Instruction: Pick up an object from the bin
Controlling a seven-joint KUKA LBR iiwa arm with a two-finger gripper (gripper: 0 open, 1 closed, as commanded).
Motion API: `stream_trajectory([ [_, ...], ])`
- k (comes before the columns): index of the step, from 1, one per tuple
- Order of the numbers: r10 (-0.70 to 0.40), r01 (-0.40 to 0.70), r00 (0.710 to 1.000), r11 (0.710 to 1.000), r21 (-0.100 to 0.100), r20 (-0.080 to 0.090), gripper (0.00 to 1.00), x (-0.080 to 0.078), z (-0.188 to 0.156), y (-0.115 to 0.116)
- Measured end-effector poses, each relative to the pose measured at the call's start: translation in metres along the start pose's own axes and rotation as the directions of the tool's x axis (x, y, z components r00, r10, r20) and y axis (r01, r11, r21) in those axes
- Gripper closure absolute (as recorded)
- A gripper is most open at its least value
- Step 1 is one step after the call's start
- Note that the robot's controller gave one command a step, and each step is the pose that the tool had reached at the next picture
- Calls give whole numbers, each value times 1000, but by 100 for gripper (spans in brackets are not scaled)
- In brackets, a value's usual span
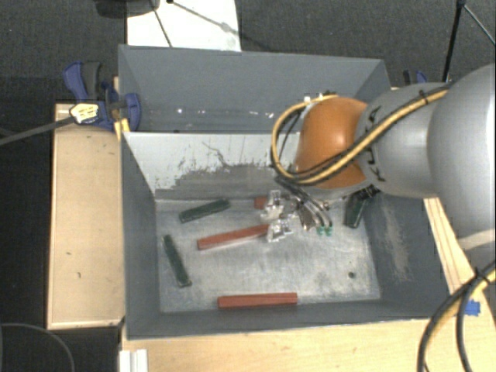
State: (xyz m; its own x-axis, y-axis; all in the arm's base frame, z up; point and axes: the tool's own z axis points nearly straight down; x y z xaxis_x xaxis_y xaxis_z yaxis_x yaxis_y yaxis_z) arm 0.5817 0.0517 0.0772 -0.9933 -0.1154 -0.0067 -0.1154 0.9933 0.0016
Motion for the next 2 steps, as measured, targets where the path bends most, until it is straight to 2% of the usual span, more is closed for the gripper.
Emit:
stream_trajectory([
  [1, -1, 1, 1000, 1000, 0, 0, 100, 0, 0, 0],
  [2, -31, 31, 1000, 1000, 2, -3, 100, -2, -150, -6],
])
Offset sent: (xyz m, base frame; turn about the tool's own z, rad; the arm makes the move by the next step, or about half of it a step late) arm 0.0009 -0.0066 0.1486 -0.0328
